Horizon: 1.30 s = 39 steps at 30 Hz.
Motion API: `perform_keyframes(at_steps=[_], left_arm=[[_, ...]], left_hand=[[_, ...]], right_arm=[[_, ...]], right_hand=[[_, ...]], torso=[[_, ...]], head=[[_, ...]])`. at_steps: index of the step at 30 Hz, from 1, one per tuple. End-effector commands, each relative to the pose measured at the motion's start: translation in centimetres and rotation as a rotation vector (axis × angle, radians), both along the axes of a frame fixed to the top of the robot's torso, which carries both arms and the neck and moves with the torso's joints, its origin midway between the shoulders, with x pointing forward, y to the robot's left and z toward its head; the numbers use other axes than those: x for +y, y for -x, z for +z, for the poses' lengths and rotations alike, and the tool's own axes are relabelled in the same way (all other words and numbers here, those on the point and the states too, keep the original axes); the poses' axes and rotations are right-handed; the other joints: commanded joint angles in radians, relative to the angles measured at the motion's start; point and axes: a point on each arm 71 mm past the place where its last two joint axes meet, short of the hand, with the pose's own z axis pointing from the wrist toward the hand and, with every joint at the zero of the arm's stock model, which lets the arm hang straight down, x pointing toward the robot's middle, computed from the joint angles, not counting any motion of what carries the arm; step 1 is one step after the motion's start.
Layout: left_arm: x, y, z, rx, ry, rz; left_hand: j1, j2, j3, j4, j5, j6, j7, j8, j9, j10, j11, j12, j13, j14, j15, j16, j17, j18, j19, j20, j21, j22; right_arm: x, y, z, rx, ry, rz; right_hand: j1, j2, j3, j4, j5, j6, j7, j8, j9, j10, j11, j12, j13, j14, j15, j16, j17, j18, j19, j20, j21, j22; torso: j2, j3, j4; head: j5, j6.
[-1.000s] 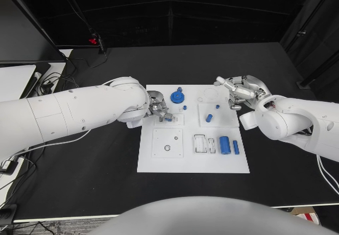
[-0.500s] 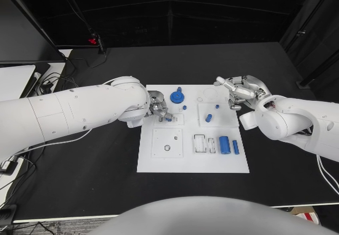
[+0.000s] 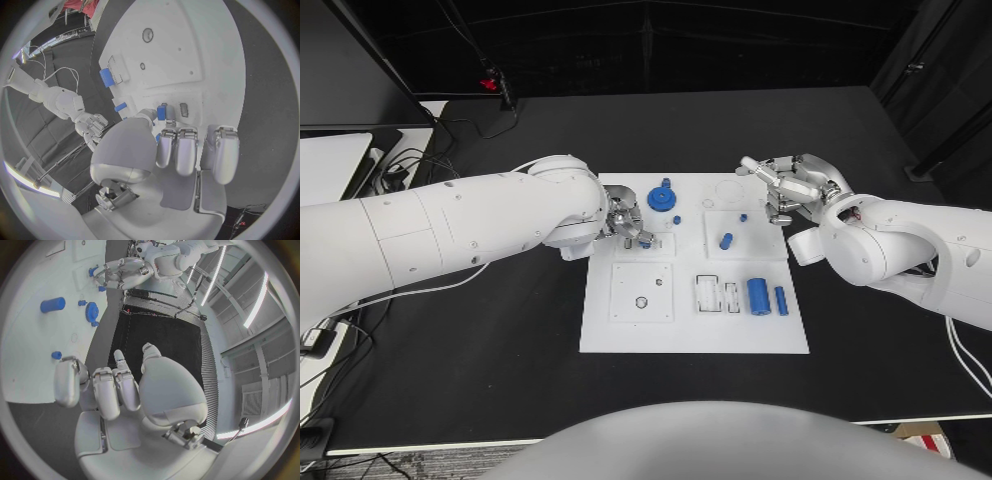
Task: Assemble the parts on the task board
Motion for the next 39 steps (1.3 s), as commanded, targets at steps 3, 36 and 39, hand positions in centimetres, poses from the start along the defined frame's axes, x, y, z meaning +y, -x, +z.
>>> perform_keyframes(at_steps=[3,36,39], left_arm=[[-0.09,0.31,-0.42,0.025,-0.016,-0.019],[0.03,0.29,-0.36,0.019,0.001,-0.024],[0.04,0.28,-0.34,0.017,0.005,-0.025]], left_hand=[[0.01,-0.015,0.008,0.0,-0.028,0.003,-0.005,0.005,0.002,0.106,-0.003,0.001,0.263,0.107,-0.001,0.001,0.263,-0.007,0.103,-0.002,0.003,0.263],[0.041,-0.024,0.015,0.003,-0.049,0.024,-0.012,0.021,0.012,0.106,-0.009,0.001,0.263,0.107,-0.007,0.001,0.263,-0.007,0.103,-0.006,0.003,0.263],[0.041,-0.023,0.014,0.003,-0.048,0.024,-0.012,0.021,0.012,0.106,-0.009,0.001,0.263,0.107,-0.007,0.001,0.263,-0.007,0.103,-0.006,0.003,0.263]], right_arm=[[0.1,0.0,0.08,-0.002,-0.005,0.008],[0.07,0.01,-0.17,0.007,-0.005,0.01],[0.07,0.02,-0.2,0.007,-0.005,0.01]], right_hand=[[0.006,0.0,-0.004,-0.001,0.003,-0.004,0.014,0.006,0.002,0.104,0.009,0.003,0.263,0.107,0.007,0.002,0.263,0.009,-0.002,-0.001,-0.002,0.18],[0.007,0.002,-0.006,0.0,0.004,-0.007,0.014,0.009,0.002,0.104,0.009,0.003,0.263,0.107,0.007,0.002,0.263,0.009,-0.003,-0.001,-0.003,0.179],[0.007,0.002,-0.006,0.0,0.004,-0.007,0.014,0.009,0.002,0.104,0.009,0.003,0.263,0.107,0.007,0.002,0.263,0.009,-0.003,-0.001,-0.003,0.179]], torso=[[-0.001,-0.0001,0.0001],[0.0,-0.0003,-0.0006],[0.0,-0.0006,-0.0009]], head=[[-0.001,0.0],[0.0,0.001],[0.0,0.002]])
